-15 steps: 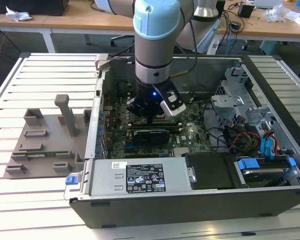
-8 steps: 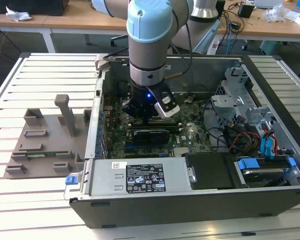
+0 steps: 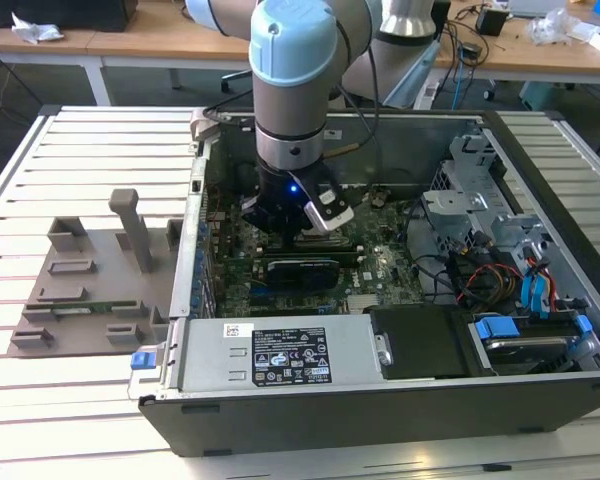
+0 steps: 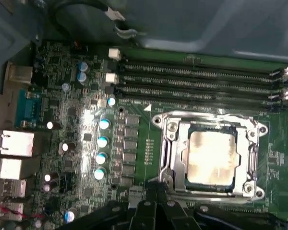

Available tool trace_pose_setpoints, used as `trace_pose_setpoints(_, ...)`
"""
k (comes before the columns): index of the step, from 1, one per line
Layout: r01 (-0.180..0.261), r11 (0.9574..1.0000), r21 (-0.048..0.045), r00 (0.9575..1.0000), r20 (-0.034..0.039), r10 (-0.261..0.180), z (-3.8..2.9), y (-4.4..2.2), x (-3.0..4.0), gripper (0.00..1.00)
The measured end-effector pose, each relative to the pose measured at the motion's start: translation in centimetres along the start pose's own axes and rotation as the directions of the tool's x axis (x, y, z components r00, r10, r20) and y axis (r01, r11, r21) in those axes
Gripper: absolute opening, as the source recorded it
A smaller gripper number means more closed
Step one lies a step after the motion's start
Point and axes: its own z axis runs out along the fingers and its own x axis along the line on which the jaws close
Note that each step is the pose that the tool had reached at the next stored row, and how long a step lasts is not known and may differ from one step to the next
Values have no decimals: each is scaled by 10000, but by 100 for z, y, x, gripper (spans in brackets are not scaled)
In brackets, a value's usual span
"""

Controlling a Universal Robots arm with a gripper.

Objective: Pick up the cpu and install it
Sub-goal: 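Install the second cpu locking lever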

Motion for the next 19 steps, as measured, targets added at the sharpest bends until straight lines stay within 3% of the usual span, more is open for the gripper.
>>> trace_pose_setpoints(5,4,10000,-12,10000,39,-4,-34,7,4,11)
trace_pose_setpoints(10,2,10000,53,10000,30,-2,-111,19,-1,11)
trace_pose_setpoints(14,8,9997,231,10000,-16,-8,-104,95,-73,11)
trace_pose_setpoints(17,9,9990,448,9999,-112,-4,-95,169,-196,11)
trace_pose_setpoints(19,11,9988,492,9999,-167,-3,-91,199,-257,11)
